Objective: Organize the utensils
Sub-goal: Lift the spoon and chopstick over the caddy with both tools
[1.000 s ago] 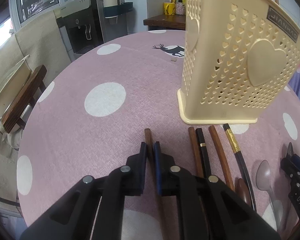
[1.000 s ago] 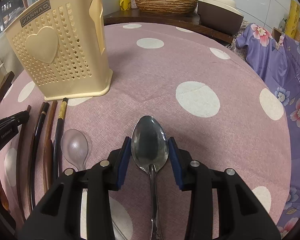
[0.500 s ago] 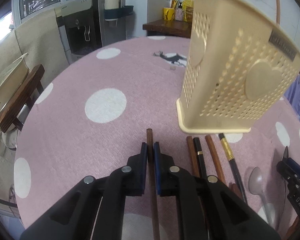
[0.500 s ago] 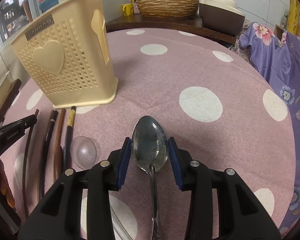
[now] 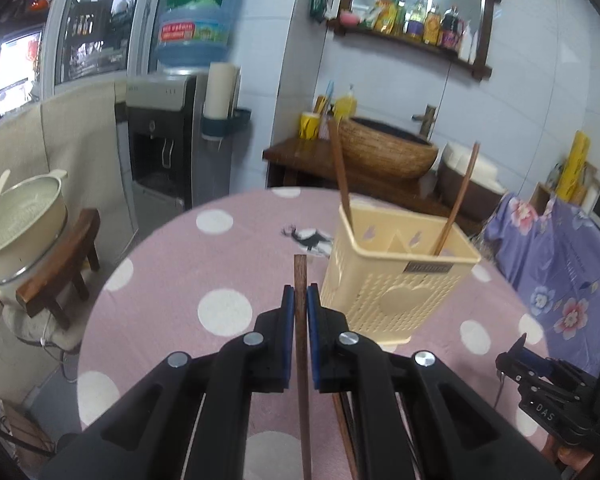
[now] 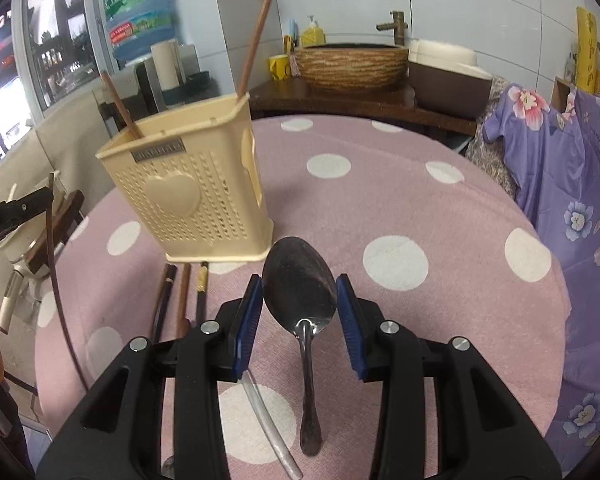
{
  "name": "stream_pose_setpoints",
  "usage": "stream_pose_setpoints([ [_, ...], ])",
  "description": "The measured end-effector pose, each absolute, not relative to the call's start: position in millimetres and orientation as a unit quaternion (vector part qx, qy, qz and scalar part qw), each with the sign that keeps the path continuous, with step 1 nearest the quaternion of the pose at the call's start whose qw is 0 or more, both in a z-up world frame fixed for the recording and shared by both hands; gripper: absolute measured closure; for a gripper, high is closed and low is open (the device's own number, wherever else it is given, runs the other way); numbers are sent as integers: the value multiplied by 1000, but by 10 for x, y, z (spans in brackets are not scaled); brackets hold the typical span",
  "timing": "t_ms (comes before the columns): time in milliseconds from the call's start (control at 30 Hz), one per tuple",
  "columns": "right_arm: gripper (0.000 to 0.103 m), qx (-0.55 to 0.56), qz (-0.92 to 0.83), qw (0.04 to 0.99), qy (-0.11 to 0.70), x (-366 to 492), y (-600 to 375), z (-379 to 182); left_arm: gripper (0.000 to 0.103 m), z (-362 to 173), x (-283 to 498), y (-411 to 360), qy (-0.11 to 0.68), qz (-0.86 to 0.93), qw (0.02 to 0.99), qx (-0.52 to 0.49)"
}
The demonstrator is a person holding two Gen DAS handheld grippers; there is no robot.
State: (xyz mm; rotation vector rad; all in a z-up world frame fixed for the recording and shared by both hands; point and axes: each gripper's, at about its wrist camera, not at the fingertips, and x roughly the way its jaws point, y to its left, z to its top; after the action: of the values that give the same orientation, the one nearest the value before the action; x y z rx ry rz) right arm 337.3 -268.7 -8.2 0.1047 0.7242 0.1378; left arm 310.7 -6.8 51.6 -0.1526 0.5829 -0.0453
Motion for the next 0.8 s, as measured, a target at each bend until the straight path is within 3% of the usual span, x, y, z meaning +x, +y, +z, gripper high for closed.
stream_pose_setpoints([
  [800, 65, 51, 105, 939, 322, 3230, -2629, 294, 95, 1026, 2798, 119, 225, -36, 971, -67],
])
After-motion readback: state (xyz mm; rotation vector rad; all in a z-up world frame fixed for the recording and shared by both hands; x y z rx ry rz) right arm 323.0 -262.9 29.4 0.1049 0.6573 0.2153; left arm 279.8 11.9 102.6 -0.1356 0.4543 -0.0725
